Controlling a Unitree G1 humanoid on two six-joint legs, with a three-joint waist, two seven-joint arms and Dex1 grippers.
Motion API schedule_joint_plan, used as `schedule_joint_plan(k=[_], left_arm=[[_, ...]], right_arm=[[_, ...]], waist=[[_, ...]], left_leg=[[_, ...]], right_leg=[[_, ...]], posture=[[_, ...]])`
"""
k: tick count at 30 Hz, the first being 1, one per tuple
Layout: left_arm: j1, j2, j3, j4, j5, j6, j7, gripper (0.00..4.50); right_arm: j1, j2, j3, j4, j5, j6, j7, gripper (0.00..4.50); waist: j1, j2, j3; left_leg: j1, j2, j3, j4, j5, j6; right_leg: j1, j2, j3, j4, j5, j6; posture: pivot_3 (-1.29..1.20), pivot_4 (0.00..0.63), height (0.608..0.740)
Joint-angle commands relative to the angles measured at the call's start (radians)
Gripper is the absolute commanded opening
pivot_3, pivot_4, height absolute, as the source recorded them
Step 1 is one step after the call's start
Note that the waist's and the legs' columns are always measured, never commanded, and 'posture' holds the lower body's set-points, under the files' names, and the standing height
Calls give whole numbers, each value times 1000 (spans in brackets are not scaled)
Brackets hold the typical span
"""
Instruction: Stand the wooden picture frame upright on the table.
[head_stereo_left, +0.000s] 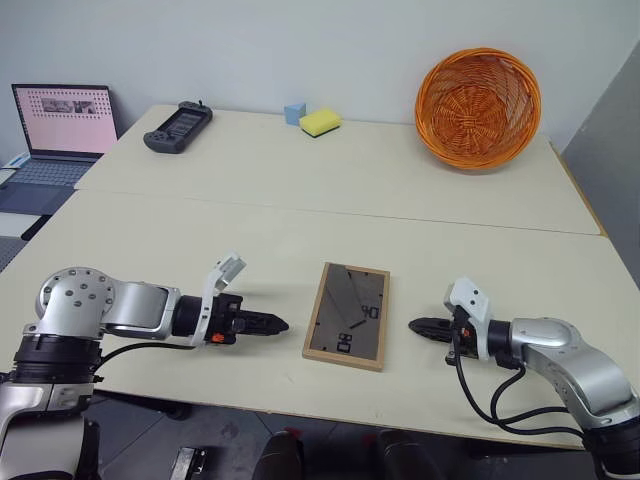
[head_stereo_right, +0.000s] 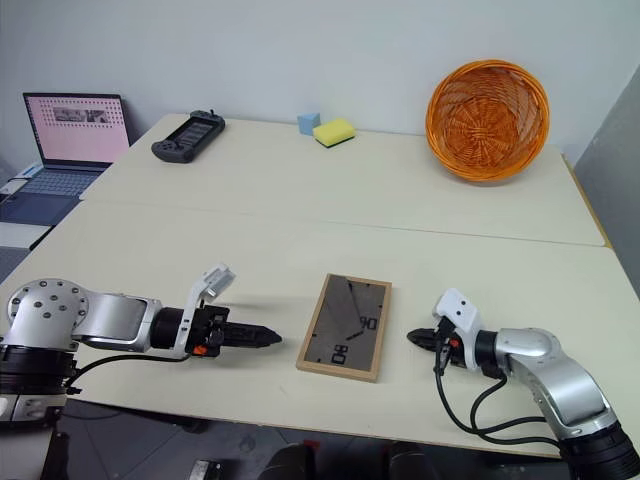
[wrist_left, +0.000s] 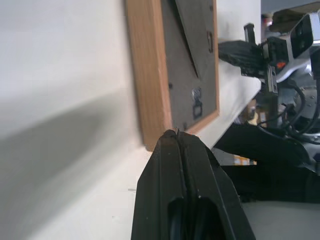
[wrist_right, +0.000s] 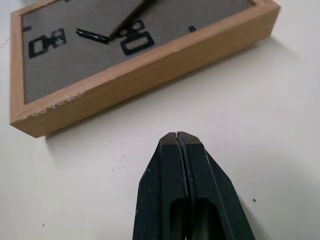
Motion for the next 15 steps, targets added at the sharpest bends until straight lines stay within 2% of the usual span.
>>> schedule_joint_plan(k=[1,4,9,15], left_arm=[[0,64,-87,-28,-256,-110,162,534],[-9,74,-115,-30,-279,-137,185,1198],[-13,94,-131,-29,-279,-155,203,2020],[-10,103,-140,-30,-279,-161,210,3347]], right_arm=[[10,-13,-24,-55,18,-1,10,0],[20,-16,-27,-66,19,3,11,0],[16,-2,-42,-64,33,27,-5,0],[12,1,-40,-52,30,28,1,0]], waist=[[0,0,0],[1,0,0],[0,0,0],[0,0,0]], left_leg=[[0,0,0,0,0,0],[0,0,0,0,0,0],[0,0,1,0,0,0],[0,-1,1,0,0,0]], right_leg=[[0,0,0,0,0,0],[0,0,0,0,0,0],[0,0,0,0,0,0],[0,0,0,0,0,-1]], posture=[[0,150,740],[0,150,740],[0,150,740],[0,150,740]])
